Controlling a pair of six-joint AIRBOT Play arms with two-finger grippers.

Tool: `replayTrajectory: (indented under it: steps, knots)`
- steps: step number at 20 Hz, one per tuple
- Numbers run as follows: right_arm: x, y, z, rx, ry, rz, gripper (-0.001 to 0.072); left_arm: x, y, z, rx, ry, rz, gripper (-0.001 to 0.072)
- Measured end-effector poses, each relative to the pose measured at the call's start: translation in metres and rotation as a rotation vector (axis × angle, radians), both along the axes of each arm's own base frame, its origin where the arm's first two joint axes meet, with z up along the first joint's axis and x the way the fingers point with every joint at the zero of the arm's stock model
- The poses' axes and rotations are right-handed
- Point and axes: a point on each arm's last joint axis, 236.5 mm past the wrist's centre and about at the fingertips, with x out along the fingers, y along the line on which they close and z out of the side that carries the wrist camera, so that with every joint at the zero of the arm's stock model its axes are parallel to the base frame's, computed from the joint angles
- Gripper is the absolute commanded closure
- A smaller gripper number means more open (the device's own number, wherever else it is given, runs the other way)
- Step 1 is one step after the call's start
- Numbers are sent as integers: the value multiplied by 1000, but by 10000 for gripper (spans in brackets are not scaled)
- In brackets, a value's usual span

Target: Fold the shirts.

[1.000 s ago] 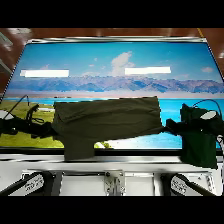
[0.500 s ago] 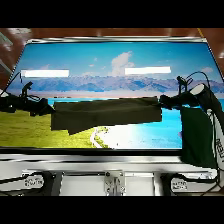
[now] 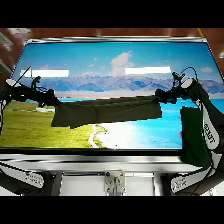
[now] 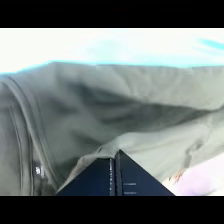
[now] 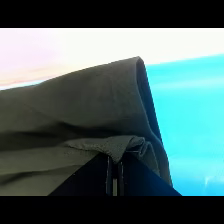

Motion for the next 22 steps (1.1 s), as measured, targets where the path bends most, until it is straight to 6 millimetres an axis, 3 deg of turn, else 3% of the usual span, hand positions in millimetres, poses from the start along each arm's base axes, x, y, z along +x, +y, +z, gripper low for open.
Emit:
replayTrajectory:
  steps: [4,8,9,10,11,14,15,19,22]
  knots:
    - [6,1,-2,0,-12,-10,648,22,5,10,-3,-51,38,667]
    - [13,6,1,15,-39,-27,639,31,7,14,-3,-63,57,665]
    - [14,7,1,17,-42,-29,541,30,7,12,-2,-54,61,588]
    - [15,7,1,20,-42,-33,284,30,8,9,1,-43,65,407]
    - [16,7,1,19,-47,-35,94,29,8,8,1,-35,69,253]
    - [15,3,5,15,-50,-28,61,25,8,7,-8,-10,64,241]
    - [14,-3,6,7,-50,-32,12,23,10,9,-11,-4,63,241]
    - [6,-27,5,55,-5,-99,12,15,12,18,-20,9,53,243]
    - [3,-22,-3,149,32,-128,14,11,9,29,-24,5,36,251]
